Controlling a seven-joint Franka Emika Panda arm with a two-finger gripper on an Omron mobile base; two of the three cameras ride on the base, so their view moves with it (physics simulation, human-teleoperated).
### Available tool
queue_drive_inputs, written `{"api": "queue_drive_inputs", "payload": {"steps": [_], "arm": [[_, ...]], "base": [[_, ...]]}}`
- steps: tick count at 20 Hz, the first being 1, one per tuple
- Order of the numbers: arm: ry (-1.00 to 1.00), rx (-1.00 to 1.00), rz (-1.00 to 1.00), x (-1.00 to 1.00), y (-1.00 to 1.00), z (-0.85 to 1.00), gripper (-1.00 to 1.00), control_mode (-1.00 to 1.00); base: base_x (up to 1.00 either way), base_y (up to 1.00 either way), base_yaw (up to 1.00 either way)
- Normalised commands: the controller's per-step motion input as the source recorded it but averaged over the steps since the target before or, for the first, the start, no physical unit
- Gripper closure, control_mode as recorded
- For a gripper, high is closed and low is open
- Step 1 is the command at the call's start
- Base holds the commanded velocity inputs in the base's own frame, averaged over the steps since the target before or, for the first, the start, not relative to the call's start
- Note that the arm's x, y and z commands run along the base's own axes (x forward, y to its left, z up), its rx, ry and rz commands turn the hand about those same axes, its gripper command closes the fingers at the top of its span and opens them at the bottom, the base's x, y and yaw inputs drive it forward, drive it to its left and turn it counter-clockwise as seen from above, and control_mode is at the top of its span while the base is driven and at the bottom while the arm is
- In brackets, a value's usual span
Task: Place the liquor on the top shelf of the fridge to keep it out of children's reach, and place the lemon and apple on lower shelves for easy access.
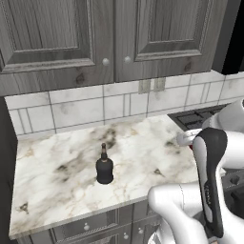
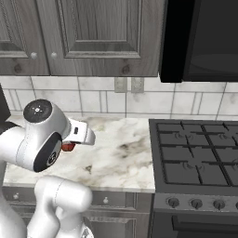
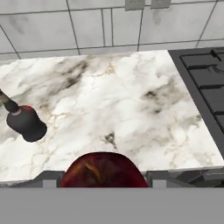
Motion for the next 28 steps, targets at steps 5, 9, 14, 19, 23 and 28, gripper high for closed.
{"api": "queue_drive_inputs", "payload": {"steps": [5,9,14,19,23,28], "arm": [[-0.02,-0.02,0.00,-0.10,0.01,0.00,1.00,1.00],[0.00,0.00,0.00,0.00,0.00,0.00,1.00,1.00],[0.00,0.00,0.00,0.00,0.00,0.00,1.00,1.00],[0.00,0.00,0.00,0.00,0.00,0.00,1.00,1.00],[0.00,0.00,0.00,0.00,0.00,0.00,1.00,1.00],[0.00,0.00,0.00,0.00,0.00,0.00,1.00,1.00]], "base": [[-0.47,0.04,0.00],[-0.77,0.03,0.00],[-0.99,0.04,0.00],[-1.00,0.19,0.03],[-1.00,0.25,0.08],[-1.00,0.26,0.10]]}}
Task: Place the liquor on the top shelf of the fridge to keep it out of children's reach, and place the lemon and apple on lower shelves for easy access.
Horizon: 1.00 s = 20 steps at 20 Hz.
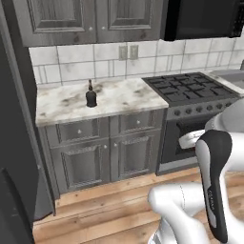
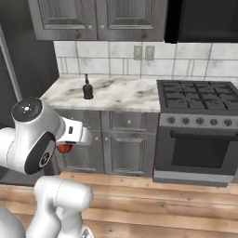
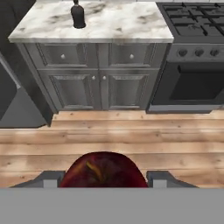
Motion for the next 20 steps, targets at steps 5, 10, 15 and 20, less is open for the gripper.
{"api": "queue_drive_inputs", "payload": {"steps": [5,10,15,20], "arm": [[0.00,0.00,0.00,0.00,0.00,0.00,1.00,1.00],[0.00,0.00,0.00,0.00,0.00,0.00,1.00,1.00],[0.00,0.00,0.00,0.00,0.00,0.00,1.00,1.00],[0.00,0.00,0.00,0.00,0.00,0.00,1.00,1.00]], "base": [[-0.97,0.38,0.12],[-0.62,0.62,0.13],[-0.48,0.79,0.13],[-0.34,0.94,0.12]]}}
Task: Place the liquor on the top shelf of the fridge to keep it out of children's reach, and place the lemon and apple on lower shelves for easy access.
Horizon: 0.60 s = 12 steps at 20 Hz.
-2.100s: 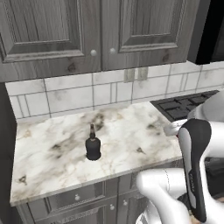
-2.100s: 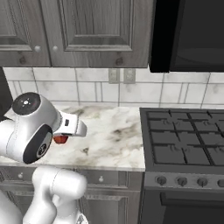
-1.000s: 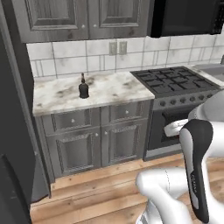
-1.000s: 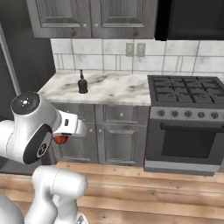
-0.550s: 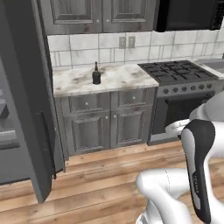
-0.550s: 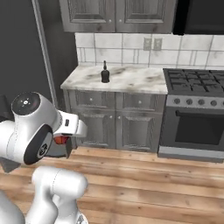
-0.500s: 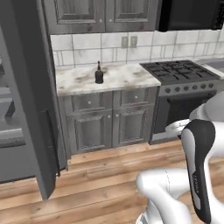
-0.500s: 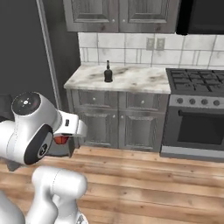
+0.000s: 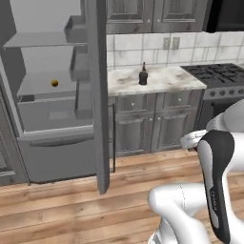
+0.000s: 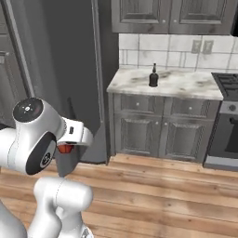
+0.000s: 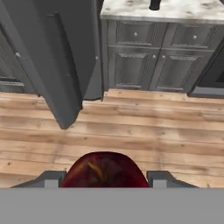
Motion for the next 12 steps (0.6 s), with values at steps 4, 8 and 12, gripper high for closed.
{"api": "queue_drive_inputs", "payload": {"steps": [4,8,12], "arm": [[0.00,0.00,0.00,0.00,0.00,0.00,1.00,1.00],[0.00,0.00,0.00,0.00,0.00,0.00,1.00,1.00],[0.00,0.00,0.00,0.00,0.00,0.00,1.00,1.00]], "base": [[-0.07,0.97,0.07],[0.00,0.98,0.01],[0.07,0.88,0.00]]}}
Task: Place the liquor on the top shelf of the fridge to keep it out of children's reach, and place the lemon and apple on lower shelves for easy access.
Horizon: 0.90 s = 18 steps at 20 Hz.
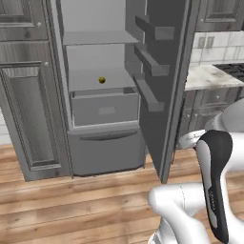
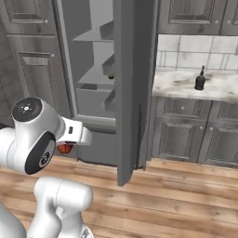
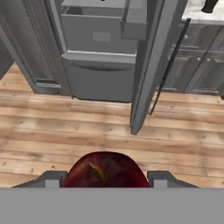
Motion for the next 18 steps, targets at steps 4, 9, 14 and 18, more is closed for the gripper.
{"api": "queue_drive_inputs", "payload": {"steps": [4,9,14,18], "arm": [[0.00,0.00,0.00,0.00,0.00,0.00,1.00,1.00],[0.00,0.00,0.00,0.00,0.00,0.00,1.00,1.00],[0.00,0.00,0.00,0.00,0.00,0.00,1.00,1.00],[0.00,0.00,0.00,0.00,0.00,0.00,1.00,1.00]], "base": [[0.24,0.69,0.00],[0.36,0.26,0.00],[0.52,0.14,0.00],[0.61,0.26,0.00]]}}
